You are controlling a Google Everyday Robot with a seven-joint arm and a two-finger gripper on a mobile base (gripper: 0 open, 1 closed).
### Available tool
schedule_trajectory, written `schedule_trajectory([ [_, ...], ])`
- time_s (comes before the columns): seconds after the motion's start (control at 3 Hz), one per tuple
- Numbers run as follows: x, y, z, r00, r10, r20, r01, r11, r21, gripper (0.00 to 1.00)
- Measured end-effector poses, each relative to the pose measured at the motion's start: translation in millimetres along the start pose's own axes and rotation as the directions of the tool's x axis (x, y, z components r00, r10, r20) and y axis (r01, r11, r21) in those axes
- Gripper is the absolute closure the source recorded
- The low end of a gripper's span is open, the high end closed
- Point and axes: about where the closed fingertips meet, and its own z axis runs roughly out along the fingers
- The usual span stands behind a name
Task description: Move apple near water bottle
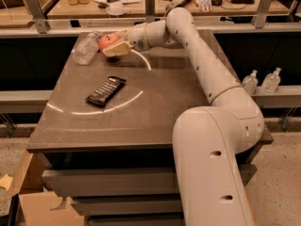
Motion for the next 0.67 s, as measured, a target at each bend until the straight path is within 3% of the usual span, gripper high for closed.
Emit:
schedule_trajectory([
  [0.67, -8.5, 17.7, -7.8, 0.993, 0.023, -0.12, -0.029, 0.9982, -0.052, 0.04],
])
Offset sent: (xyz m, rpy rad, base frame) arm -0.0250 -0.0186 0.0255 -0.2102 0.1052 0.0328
